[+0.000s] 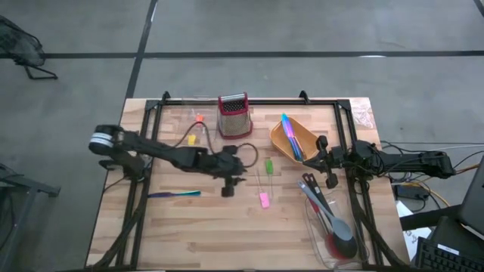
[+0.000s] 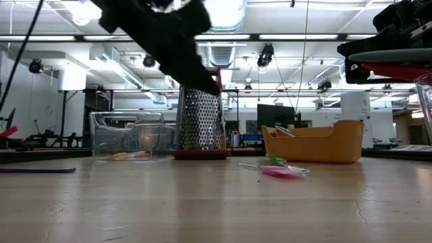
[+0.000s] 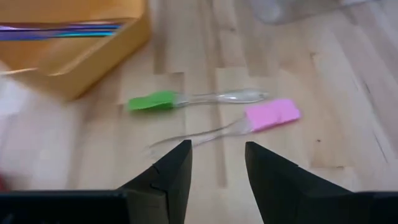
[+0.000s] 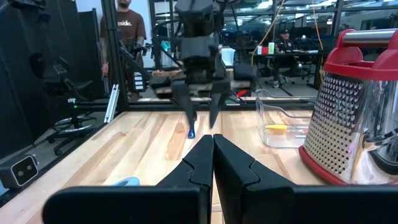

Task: Pick & Place Kitchen Items
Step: Put the pink spatula into the top transparent bin

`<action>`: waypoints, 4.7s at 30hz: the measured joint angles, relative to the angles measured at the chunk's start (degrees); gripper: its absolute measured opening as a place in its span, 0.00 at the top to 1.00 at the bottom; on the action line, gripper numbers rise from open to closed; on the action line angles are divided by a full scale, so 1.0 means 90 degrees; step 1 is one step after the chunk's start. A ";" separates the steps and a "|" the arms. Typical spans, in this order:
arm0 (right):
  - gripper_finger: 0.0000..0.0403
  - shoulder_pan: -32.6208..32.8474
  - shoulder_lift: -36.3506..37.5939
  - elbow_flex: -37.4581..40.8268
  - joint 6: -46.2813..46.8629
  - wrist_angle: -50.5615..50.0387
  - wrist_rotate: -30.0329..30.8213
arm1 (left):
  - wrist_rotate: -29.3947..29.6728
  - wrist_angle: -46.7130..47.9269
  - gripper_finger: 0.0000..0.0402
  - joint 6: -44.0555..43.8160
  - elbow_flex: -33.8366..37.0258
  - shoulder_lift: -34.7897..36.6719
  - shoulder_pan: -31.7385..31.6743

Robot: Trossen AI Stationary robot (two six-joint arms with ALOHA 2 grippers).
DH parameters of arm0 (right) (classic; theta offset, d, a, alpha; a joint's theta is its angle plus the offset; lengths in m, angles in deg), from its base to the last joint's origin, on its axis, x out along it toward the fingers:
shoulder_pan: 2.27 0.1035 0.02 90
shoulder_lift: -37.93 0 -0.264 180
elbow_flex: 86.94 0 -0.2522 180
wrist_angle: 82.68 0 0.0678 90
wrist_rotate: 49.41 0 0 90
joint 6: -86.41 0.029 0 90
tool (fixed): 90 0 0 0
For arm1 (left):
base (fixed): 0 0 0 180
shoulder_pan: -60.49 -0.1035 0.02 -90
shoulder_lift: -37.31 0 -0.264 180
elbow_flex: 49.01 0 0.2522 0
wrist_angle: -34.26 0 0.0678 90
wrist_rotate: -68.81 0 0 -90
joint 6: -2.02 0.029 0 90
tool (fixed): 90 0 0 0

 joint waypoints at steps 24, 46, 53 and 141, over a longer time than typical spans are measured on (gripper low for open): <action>0.98 0.0000 -0.0006 -0.0002 0.0000 -0.0001 0.0000 | -0.1563 0.1238 0.61 0.2497 -0.2694 -0.2825 0.0487; 0.98 0.0000 0.0001 -0.0002 0.0000 0.0000 -0.0001 | -0.1028 0.1060 0.52 0.2991 -0.2833 -0.2988 0.0507; 0.98 0.0000 -0.0002 -0.0002 0.0000 -0.0004 0.0000 | -0.1018 0.0891 0.37 0.3203 -0.2864 -0.3188 0.0532; 0.98 0.0000 -0.0039 0.0000 0.0000 -0.0147 -0.0002 | -0.2136 0.1168 0.50 0.2514 -0.2782 -0.3629 -0.0130</action>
